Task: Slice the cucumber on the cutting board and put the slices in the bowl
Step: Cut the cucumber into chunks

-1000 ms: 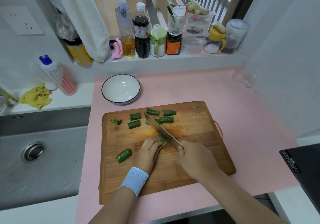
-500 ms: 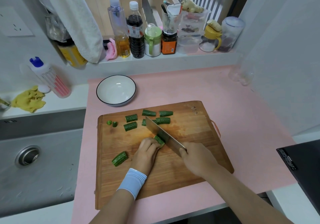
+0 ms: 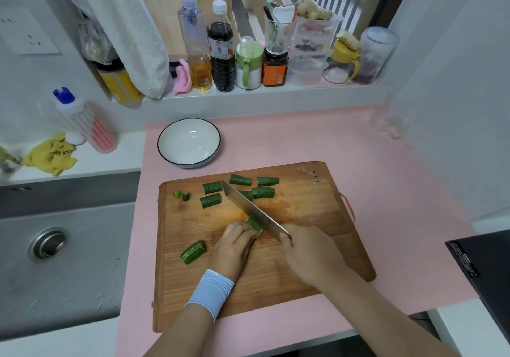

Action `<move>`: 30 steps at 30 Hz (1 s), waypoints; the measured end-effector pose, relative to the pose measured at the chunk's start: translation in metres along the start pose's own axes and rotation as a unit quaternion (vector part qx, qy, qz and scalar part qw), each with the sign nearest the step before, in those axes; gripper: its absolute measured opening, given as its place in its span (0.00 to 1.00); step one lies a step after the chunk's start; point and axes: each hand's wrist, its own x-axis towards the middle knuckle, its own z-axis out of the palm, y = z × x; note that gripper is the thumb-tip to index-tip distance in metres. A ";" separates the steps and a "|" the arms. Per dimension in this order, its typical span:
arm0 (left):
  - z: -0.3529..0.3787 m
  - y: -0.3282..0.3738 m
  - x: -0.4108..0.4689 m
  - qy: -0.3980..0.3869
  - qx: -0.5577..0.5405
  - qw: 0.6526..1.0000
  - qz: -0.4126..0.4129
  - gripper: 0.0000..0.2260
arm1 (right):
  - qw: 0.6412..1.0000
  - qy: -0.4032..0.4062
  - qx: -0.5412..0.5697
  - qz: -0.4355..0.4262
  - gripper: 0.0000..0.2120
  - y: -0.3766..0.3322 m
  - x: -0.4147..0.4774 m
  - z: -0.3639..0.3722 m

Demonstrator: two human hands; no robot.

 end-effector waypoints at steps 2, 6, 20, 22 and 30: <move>-0.001 0.001 0.001 0.004 -0.007 1.000 -0.001 0.06 | 1.000 -0.001 -0.016 -0.012 0.11 -0.005 -0.001 -0.002; -0.002 0.002 0.002 0.006 -0.015 1.000 0.003 0.05 | 0.999 -0.008 -0.030 -0.011 0.10 -0.011 -0.005 -0.003; -0.002 0.003 0.002 0.006 -0.009 1.000 0.003 0.05 | 0.998 -0.003 -0.059 -0.017 0.09 -0.016 -0.013 -0.005; -0.001 0.003 0.003 0.009 -0.011 1.000 0.000 0.05 | 0.998 -0.009 -0.059 -0.009 0.08 -0.018 -0.012 -0.005; 0.000 0.002 0.003 0.005 -0.007 1.000 -0.001 0.05 | 0.998 -0.035 -0.057 0.011 0.08 -0.020 -0.012 -0.013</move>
